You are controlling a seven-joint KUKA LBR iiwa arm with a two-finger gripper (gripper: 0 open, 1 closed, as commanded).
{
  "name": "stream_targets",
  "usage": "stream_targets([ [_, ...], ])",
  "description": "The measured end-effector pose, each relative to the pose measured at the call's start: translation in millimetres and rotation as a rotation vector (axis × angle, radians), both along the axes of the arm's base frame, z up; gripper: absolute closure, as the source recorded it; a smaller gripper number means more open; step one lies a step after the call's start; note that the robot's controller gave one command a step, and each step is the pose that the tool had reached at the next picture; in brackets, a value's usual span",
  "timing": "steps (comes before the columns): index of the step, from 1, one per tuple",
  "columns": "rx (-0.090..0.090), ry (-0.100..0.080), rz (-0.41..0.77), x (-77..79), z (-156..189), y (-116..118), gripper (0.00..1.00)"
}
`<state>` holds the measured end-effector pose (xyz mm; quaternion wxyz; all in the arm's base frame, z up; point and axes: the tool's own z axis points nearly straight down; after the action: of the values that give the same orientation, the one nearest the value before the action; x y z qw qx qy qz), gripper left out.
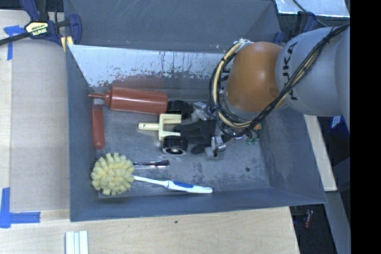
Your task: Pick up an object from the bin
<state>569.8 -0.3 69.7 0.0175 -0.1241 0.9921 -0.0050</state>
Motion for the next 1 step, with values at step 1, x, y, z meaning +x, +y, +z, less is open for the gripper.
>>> stream_targets([
  [1, 0.001, -0.009, 0.001, 10.6, 2.0, 3.5, 1.0],
])
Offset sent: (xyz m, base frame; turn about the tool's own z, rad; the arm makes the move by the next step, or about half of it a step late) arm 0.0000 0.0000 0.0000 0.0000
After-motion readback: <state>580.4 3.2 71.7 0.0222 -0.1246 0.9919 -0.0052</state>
